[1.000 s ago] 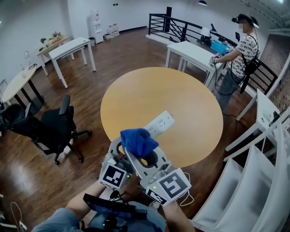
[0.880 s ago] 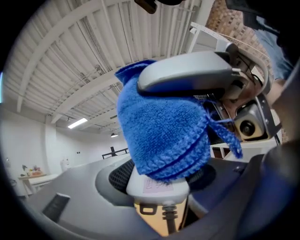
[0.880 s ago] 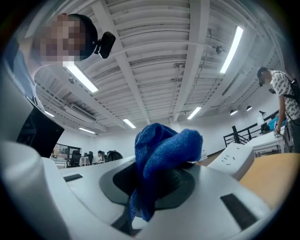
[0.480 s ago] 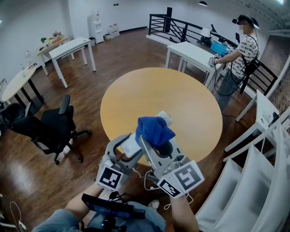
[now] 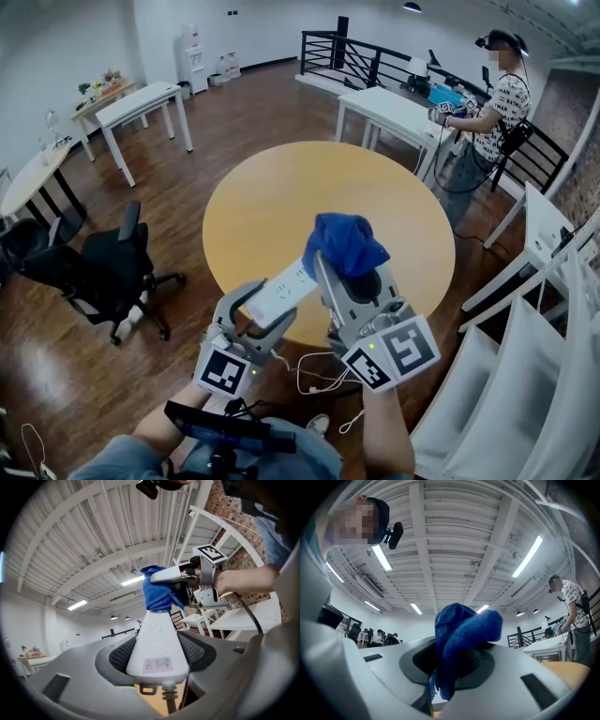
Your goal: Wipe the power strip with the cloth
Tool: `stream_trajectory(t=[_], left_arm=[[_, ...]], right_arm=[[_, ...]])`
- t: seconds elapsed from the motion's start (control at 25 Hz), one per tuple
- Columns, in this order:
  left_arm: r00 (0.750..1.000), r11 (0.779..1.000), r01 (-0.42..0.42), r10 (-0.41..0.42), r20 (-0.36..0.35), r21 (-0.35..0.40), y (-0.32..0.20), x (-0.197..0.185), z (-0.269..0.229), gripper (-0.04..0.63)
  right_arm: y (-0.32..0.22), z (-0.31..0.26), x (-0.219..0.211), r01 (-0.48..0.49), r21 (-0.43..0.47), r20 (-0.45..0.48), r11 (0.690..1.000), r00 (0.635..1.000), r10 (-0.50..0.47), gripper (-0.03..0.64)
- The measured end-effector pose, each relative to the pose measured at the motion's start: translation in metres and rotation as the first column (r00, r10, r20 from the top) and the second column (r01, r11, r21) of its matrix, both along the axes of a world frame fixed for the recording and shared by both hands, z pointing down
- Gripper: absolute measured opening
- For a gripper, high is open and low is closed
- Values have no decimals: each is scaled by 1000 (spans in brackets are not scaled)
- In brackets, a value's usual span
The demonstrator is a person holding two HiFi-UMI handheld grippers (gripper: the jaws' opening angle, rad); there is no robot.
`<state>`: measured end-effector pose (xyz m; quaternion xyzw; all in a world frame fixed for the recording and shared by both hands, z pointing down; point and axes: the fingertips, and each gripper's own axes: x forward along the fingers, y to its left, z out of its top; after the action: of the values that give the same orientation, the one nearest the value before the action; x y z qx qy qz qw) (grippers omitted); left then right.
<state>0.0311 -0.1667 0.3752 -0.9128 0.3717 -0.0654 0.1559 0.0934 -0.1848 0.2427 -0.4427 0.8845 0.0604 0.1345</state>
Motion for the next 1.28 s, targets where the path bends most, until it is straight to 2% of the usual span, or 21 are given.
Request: stream_trajectory(t=[0.72, 1.28], left_arm=[[1000, 1000, 14, -14, 9, -9, 2, -5, 4, 288], [1000, 1000, 16, -16, -13, -13, -1, -2, -3, 288]], right_arm=[[-15, -19, 26, -76, 43, -2, 996, 997, 76, 74], [7, 0, -25, 51, 18, -30, 999, 998, -50, 74]])
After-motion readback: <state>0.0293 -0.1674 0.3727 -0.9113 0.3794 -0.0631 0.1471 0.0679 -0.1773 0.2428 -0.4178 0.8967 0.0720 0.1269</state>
